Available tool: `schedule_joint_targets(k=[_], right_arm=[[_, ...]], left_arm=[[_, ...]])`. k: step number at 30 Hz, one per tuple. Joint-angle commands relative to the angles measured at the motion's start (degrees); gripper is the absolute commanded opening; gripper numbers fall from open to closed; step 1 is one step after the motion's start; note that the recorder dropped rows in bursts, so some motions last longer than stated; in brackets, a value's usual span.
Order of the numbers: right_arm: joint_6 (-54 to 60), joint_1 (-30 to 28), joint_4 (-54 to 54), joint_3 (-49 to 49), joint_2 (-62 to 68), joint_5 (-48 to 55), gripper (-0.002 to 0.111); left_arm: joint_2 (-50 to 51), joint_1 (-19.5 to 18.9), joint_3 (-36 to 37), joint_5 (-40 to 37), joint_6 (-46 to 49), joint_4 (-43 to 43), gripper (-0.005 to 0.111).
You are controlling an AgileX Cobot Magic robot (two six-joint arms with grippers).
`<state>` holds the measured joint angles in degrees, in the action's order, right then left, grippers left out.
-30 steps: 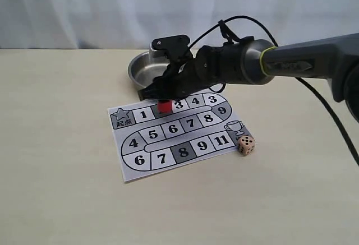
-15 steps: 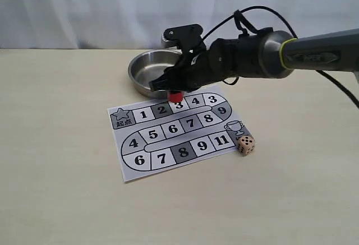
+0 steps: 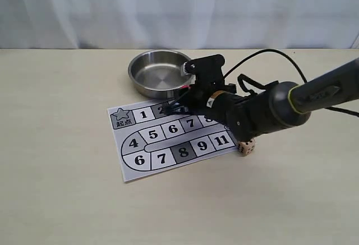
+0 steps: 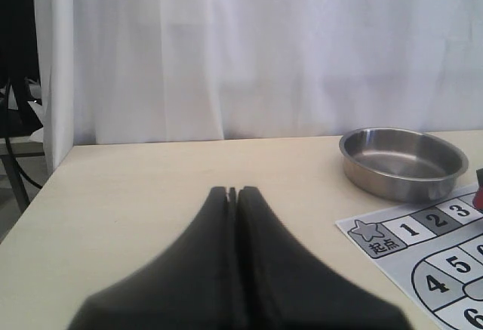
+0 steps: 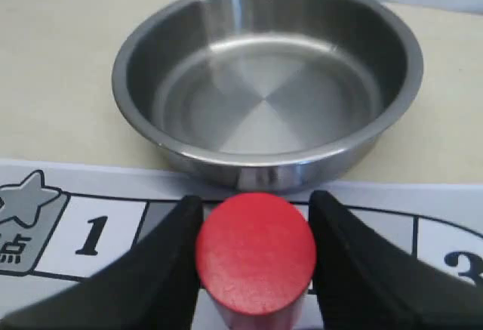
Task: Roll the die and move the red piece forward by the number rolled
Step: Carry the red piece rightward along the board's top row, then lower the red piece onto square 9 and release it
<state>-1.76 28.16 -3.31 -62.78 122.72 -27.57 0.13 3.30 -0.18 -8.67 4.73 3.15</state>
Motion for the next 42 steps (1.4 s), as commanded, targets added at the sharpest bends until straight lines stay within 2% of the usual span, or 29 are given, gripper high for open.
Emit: schedule_joint_targets(k=[1,10,17,27,37,42], right_arm=[[-0.63,0.01,1.12,0.15,1.37,-2.92,0.004],[-0.40,-0.09,1.01,-0.93,3.60,-5.39,0.004],[1.06,-0.34,1.01,-4.31,4.64,-0.43,0.004],[1.29,-0.34,0.79,-5.11,7.47,0.30,0.004],[1.29,-0.34,0.79,-5.11,5.04,-1.50,0.004],[3.87,-0.34,0.79,-5.11,2.15,2.41,0.004]], left_arm=[[-0.13,0.11,0.18,0.48,-0.47,-0.06,0.000],[-0.13,0.11,0.18,0.48,-0.47,-0.06,0.000],[-0.13,0.11,0.18,0.48,-0.47,-0.06,0.000],[-0.13,0.11,0.18,0.48,-0.47,-0.06,0.000],[-0.13,0.11,0.18,0.48,-0.47,-0.06,0.000],[-0.13,0.11,0.18,0.48,-0.47,-0.06,0.000]])
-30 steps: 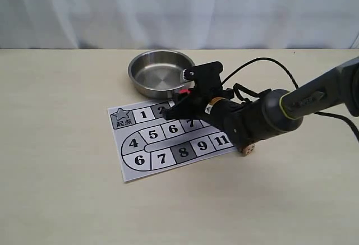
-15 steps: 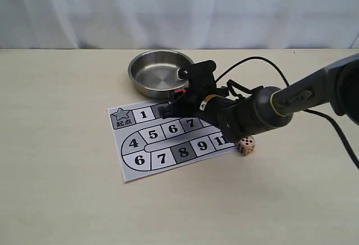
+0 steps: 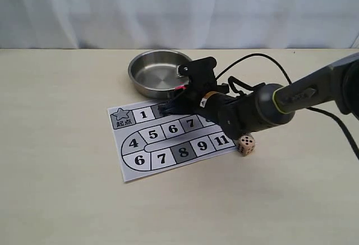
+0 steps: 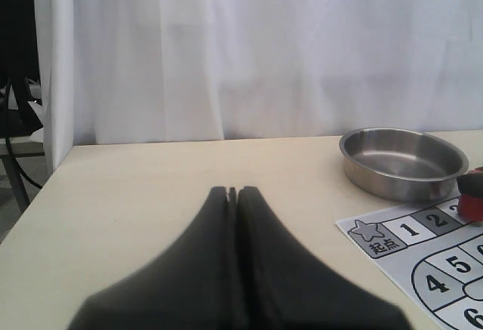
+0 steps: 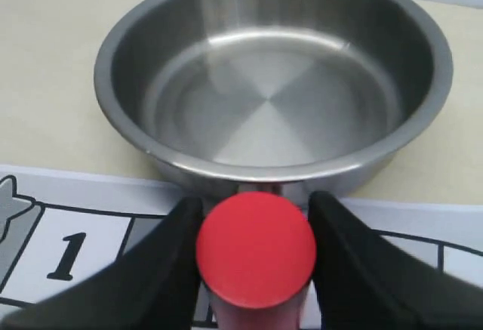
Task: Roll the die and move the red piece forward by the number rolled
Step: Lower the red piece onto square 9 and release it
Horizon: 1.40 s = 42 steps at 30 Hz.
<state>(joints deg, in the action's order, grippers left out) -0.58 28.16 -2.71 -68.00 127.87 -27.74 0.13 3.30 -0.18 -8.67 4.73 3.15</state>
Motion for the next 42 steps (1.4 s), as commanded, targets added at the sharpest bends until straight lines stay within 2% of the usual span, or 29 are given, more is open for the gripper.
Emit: schedule_joint_targets(k=[1,4,9,15,22,42], right_arm=[[3.37,-0.49,0.19,0.10,-3.45,3.25,0.004],[3.37,-2.50,-2.40,0.10,-5.59,8.07,0.004],[3.37,-5.34,-4.30,0.10,-5.93,8.38,0.004],[2.86,-5.34,-4.18,0.10,-3.15,3.61,0.004],[2.73,-5.34,-4.08,0.10,-0.01,3.70,0.004],[3.55,-7.11,-4.08,0.10,-3.97,2.67,0.004]], left_arm=[[-0.13,0.11,0.18,0.48,-0.47,-0.06,0.000],[-0.13,0.11,0.18,0.48,-0.47,-0.06,0.000],[-0.13,0.11,0.18,0.48,-0.47,-0.06,0.000],[-0.13,0.11,0.18,0.48,-0.47,-0.06,0.000],[-0.13,0.11,0.18,0.48,-0.47,-0.06,0.000],[-0.13,0.11,0.18,0.48,-0.47,-0.06,0.000]])
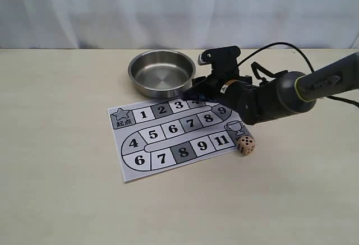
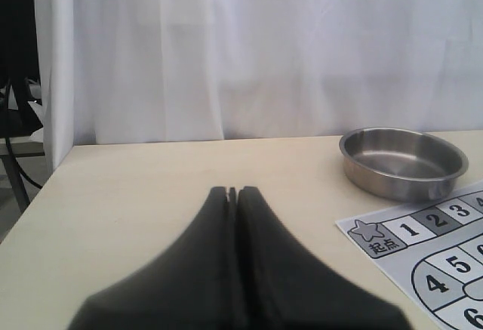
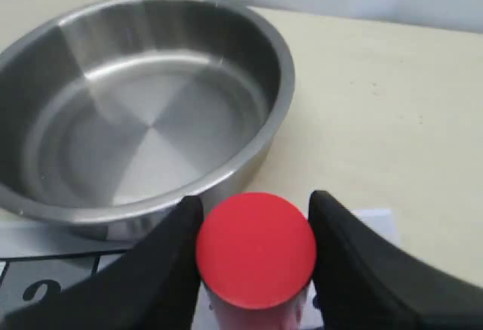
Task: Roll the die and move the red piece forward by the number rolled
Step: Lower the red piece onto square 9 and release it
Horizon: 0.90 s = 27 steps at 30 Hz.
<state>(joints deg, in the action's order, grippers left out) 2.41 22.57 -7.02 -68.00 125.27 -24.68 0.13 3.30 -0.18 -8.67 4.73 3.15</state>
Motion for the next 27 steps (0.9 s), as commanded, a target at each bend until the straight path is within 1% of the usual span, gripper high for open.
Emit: schedule_joint_targets(k=[1,5,9,20,27], right_arm=[[0.56,-1.95,0.23,0.10,-1.38,-0.16,0.004],[0.56,-3.94,0.23,0.10,-1.38,1.70,0.004],[0.56,-4.72,0.23,0.10,-1.38,1.87,0.004],[-0.52,-3.92,0.69,0.10,3.00,0.55,0.004],[-0.52,-3.85,0.85,0.10,3.22,0.52,0.005]], left_arm=[[-0.13,0.11,0.18,0.48,-0.47,-0.06,0.000],[-0.13,0.11,0.18,0.48,-0.47,-0.06,0.000],[-0.13,0.11,0.18,0.48,-0.47,-0.06,0.000],[-0.13,0.11,0.18,0.48,-0.47,-0.06,0.000],[-0.13,0.11,0.18,0.48,-0.47,-0.06,0.000]])
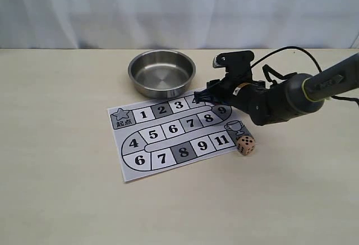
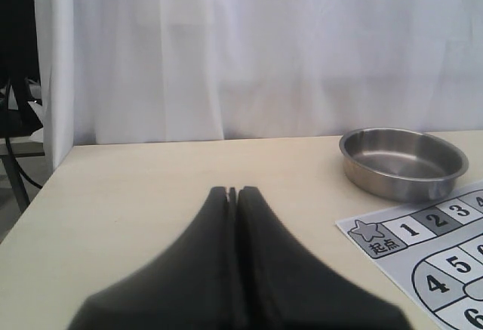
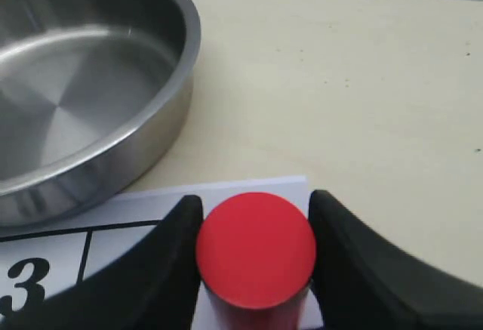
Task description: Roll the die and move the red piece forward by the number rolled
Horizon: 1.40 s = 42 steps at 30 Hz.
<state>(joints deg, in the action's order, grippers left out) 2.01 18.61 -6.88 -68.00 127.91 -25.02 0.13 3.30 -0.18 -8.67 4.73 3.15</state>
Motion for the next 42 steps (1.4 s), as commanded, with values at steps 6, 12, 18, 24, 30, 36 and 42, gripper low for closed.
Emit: schedule_joint_targets(k=[6,12,18,24,30,36,42], right_arm=[[-0.24,0.10,0.71,0.10,0.59,-0.36,0.023],[-0.24,0.10,0.71,0.10,0.59,-0.51,0.034],[-0.24,0.10,0.71,0.10,0.59,-0.77,0.041],[-0.24,0.10,0.61,0.10,0.38,-2.62,0.057],[-0.34,0.10,0.31,0.10,-1.54,-2.85,0.069],[-0.34,0.10,0.31,0.10,-6.33,1.68,0.069],[-0.34,-0.77,-2.30,0.10,-14.02,13.03,0.051]], left_arm=[[-0.13,0.11,0.18,0.48,-0.47,-0.06,0.000],[-0.13,0.11,0.18,0.48,-0.47,-0.06,0.000],[-0.13,0.11,0.18,0.48,-0.47,-0.06,0.000],[-0.13,0.11,0.18,0.48,-0.47,-0.06,0.000],[-0.13,0.11,0.18,0.48,-0.47,-0.06,0.000],[-0.13,0.11,0.18,0.48,-0.47,-0.06,0.000],[-0.13,0.11,0.18,0.48,-0.47,-0.06,0.000]])
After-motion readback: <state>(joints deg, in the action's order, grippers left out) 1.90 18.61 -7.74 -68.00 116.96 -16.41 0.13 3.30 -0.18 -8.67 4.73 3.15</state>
